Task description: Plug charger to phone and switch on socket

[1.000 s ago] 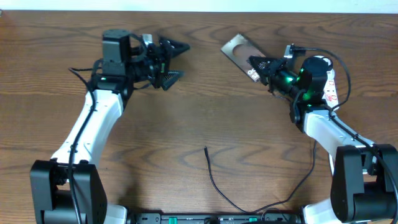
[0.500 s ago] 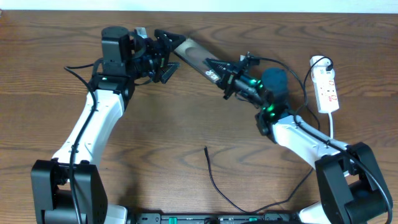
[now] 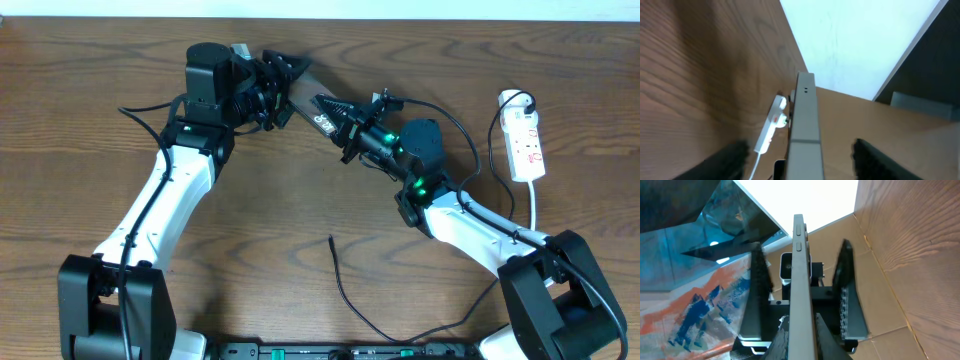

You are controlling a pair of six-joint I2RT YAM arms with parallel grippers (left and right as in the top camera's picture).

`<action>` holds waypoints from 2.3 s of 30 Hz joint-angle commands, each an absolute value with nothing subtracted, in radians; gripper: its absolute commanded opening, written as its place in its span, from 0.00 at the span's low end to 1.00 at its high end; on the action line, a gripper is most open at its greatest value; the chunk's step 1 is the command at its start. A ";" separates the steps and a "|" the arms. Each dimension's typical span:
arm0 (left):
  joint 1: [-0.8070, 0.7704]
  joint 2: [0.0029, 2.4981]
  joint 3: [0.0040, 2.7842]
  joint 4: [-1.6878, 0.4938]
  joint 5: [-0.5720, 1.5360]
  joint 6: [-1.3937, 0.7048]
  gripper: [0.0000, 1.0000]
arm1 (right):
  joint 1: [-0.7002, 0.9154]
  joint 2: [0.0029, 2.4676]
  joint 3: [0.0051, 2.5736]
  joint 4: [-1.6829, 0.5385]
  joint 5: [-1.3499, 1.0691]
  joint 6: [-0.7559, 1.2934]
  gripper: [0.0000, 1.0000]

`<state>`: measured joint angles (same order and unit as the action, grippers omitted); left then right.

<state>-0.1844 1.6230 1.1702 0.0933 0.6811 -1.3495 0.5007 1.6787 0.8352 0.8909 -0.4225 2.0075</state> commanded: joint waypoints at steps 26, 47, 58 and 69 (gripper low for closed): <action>-0.133 1.614 1.195 0.095 0.619 -1.283 0.07 | 0.513 1.670 0.850 0.909 -0.457 1.974 0.99; 0.357 1.614 1.195 0.071 1.403 -0.587 0.07 | 0.486 1.670 0.936 0.094 -0.701 0.872 0.95; 0.357 1.614 1.195 0.054 1.395 -0.534 0.07 | 0.617 1.670 0.953 -0.323 -0.670 0.644 0.89; 0.357 1.614 1.195 0.054 1.364 -0.490 0.07 | 0.718 1.670 0.954 -0.513 -0.398 0.590 0.92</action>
